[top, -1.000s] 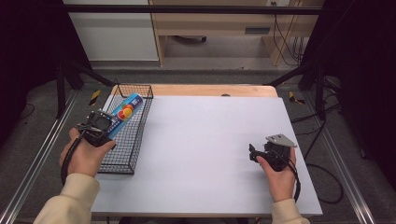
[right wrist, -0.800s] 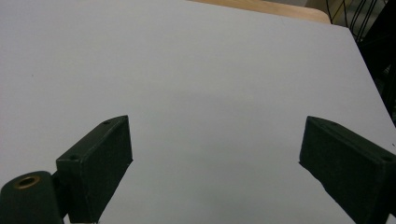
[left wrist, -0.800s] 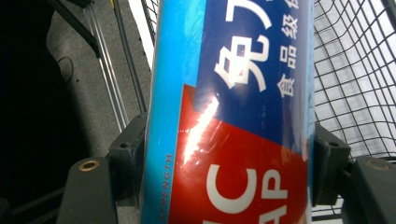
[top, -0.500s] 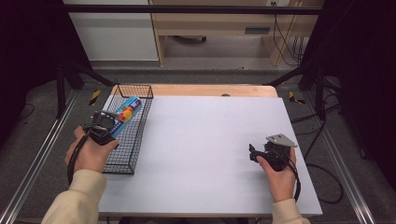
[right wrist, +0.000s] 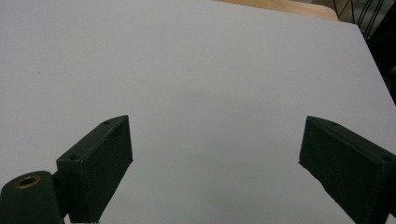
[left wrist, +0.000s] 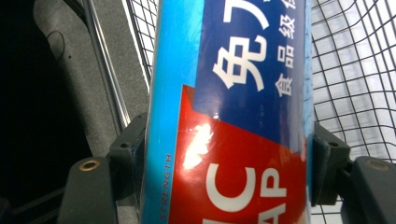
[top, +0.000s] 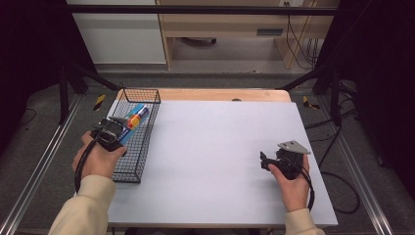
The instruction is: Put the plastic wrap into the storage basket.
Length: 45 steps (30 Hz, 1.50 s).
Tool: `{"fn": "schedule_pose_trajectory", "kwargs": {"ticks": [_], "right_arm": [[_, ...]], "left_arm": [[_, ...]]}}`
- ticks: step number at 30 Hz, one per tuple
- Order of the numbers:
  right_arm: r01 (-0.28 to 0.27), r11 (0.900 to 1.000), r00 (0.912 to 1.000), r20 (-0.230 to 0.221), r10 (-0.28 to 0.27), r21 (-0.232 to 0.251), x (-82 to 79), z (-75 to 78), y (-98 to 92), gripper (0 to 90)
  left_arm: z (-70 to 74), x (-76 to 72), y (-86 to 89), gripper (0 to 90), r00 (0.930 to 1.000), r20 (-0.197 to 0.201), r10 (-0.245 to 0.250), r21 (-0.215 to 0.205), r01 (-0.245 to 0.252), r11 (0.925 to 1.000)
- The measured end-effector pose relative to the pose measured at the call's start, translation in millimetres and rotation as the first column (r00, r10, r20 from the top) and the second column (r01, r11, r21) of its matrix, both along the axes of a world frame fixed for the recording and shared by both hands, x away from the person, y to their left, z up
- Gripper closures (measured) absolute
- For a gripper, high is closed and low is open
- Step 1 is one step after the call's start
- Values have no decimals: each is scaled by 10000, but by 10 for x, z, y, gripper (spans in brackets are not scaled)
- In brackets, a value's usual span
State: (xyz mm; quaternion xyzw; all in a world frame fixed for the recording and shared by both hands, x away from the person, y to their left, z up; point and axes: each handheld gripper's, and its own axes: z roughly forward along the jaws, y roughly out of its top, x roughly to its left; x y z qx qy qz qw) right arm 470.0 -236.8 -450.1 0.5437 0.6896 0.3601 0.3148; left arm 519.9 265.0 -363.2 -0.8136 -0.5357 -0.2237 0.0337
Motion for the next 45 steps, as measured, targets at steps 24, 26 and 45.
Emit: {"fn": "schedule_pose_trajectory", "kwargs": {"ticks": [24,26,45], "right_arm": [[-147,9999,9997,-187,147,13,16,-17,1,111],[-127,9999,9998,-174,127,37,18,-18,-2,115],[-393,9992,9988,-292,391,-66,30,-19,8,118]], "left_arm": [[-163,83,-44,312,9971,-756,8,-105,-16,9999],[-175,85,-43,312,9970,-769,-37,-97,29,9999],[-233,84,-78,311,9953,-938,-232,236,256,9994]]}}
